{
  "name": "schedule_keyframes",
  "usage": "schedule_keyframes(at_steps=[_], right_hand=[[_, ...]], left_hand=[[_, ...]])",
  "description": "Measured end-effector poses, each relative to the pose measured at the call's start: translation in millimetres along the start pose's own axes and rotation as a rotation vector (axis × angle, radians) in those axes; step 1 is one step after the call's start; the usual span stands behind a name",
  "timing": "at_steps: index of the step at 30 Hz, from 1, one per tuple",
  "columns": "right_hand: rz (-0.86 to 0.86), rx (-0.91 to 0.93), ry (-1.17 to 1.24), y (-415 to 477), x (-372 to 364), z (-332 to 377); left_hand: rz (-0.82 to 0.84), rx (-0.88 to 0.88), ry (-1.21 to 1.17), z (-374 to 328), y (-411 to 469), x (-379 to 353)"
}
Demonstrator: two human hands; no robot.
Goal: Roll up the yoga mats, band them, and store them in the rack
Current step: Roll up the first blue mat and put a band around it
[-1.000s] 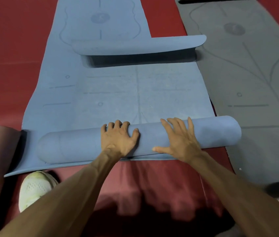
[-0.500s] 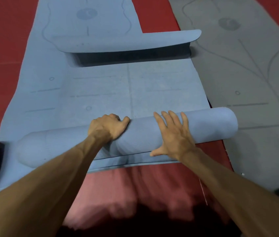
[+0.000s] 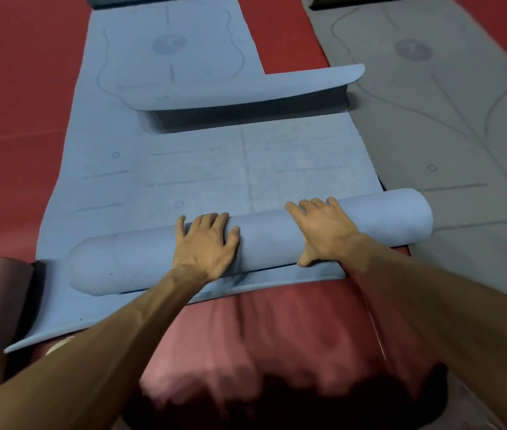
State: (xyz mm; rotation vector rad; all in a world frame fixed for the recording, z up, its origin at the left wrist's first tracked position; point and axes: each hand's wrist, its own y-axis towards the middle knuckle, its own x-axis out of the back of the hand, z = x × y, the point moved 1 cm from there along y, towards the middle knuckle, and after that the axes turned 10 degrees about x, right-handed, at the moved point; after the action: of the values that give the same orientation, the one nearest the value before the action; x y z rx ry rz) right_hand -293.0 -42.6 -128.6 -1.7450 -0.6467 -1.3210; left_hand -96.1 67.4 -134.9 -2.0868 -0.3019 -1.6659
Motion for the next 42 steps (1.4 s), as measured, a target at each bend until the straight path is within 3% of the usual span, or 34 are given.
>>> schedule_keyframes(at_steps=[3,7,14,19,25,31,35,42], right_hand=[[0.118,0.042,0.103,-1,15,0],[0.301,0.077,0.238,-18,20,11],[0.325,0.071,0.296,-32,13,24],[0.191,0.073,0.375,-39,-6,22],[-0.016,0.055,0.159,-43,-19,45],[-0.278,-0.032,0.119,-36,-33,68],[-0.249,-0.042,0.105,-23,-32,61],[-0.006,0.012,0.185,1,-8,37]], left_hand=[[-0.067,0.022,0.036,11,-25,-1],[-0.035,0.055,0.044,17,-59,-7],[0.022,-0.005,0.149,21,-80,-17],[0.042,0.000,0.178,22,-69,-19],[0.053,-0.004,0.212,22,-44,-14],[0.221,0.033,0.142,19,-4,-5],[0.232,0.071,0.096,16,13,-1],[0.287,0.117,0.001,15,43,6]])
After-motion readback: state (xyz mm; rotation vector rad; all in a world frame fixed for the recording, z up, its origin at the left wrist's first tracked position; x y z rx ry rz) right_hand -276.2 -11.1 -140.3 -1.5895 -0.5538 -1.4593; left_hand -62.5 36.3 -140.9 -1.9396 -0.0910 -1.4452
